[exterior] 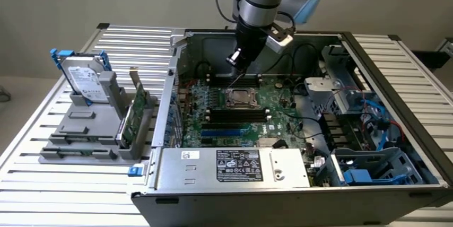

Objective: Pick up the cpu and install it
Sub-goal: 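Close the cpu cover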

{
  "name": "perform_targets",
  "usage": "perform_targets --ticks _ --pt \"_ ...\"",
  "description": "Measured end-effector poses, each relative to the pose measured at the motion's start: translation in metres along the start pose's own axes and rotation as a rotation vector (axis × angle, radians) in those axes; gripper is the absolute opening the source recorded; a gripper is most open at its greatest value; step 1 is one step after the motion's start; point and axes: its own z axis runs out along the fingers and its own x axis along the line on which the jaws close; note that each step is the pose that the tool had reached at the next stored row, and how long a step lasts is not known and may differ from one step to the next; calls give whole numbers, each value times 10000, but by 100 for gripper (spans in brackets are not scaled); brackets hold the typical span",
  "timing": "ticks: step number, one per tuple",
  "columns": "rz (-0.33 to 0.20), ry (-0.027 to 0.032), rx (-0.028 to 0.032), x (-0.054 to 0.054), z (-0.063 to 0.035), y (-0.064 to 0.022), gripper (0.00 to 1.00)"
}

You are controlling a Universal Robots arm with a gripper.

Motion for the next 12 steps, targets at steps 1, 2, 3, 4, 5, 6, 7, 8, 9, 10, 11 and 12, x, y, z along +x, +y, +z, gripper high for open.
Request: perform_targets --ticks 1,2,3,4,5,6,7,8,9,10,11,12 --pt "-1 0 0 -1 2 -1 11" --pt "0 0 0 -2 4 -2 11" --pt "-1 2 1 -4 6 -3 11" --pt "0 3 1 -4 10 -3 11" --pt "-1 1 1 -4 11 -3 11" --pt "0 1 0 -4 12 -3 11" --pt "0 1 0 -4 13 -3 11" --pt "0 1 1 -5 13 -3 11" --pt "0 1 0 -4 14 -3 11" --pt "-1 2 1 -4 14 -3 11" --pt "-1 2 0 -4 14 -3 11" --pt "0 3 1 -4 14 -3 11"
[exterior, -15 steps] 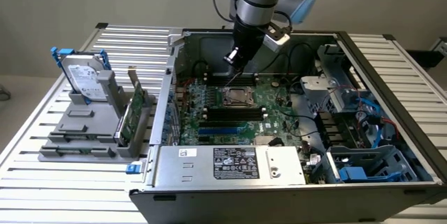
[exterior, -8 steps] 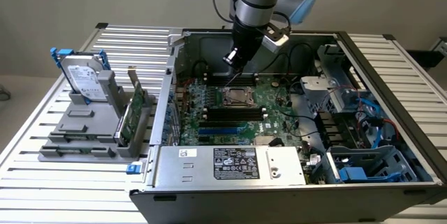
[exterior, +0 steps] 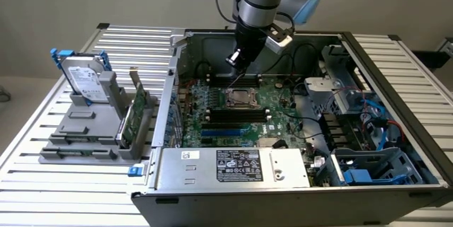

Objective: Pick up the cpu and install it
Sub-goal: 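Close the cpu cover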

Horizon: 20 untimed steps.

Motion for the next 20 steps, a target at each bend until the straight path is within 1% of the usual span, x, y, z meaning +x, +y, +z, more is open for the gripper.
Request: perform_targets --ticks 20 --pt "0 0 0 0 0 0 11"
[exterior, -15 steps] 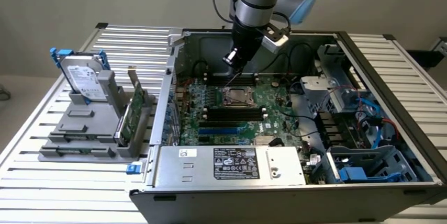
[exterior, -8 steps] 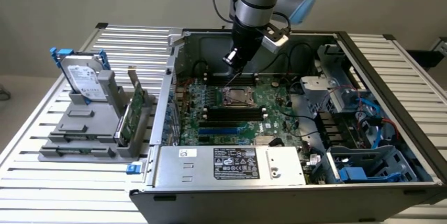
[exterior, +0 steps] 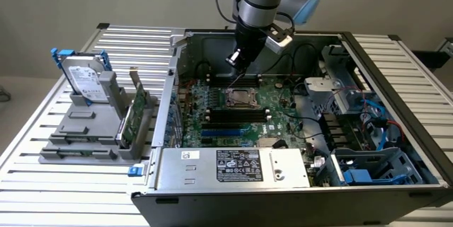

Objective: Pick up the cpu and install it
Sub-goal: 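Close the cpu cover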

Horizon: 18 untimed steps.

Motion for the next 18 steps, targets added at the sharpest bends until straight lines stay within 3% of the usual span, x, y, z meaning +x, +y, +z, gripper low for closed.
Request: perform_targets --ticks 18 --pt "-72 2 10 -62 3 -56 11"
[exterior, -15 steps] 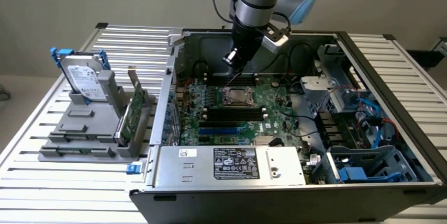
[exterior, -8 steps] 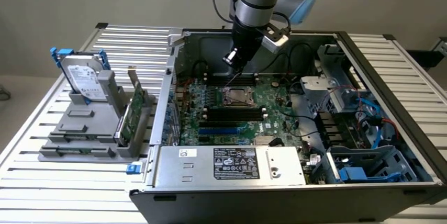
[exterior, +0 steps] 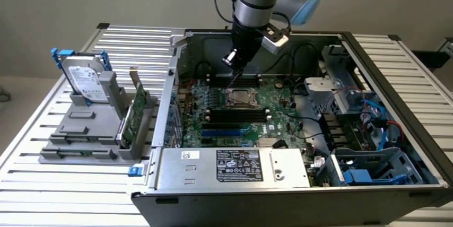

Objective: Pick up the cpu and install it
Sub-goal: 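Close the cpu cover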

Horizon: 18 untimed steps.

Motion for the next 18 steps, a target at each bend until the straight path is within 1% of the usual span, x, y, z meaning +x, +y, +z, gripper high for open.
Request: perform_targets --ticks 2,4,5,7,9,18 --pt "-2 9 7 -7 -42 0 11" --pt "-5 33 18 -8 -105 -6 11" --pt "-5 31 23 -12 -140 -8 11" --pt "-12 40 37 -16 -172 -12 11" --pt "-30 49 41 -23 -170 -18 11" --pt "-34 53 31 -50 -168 -24 11"
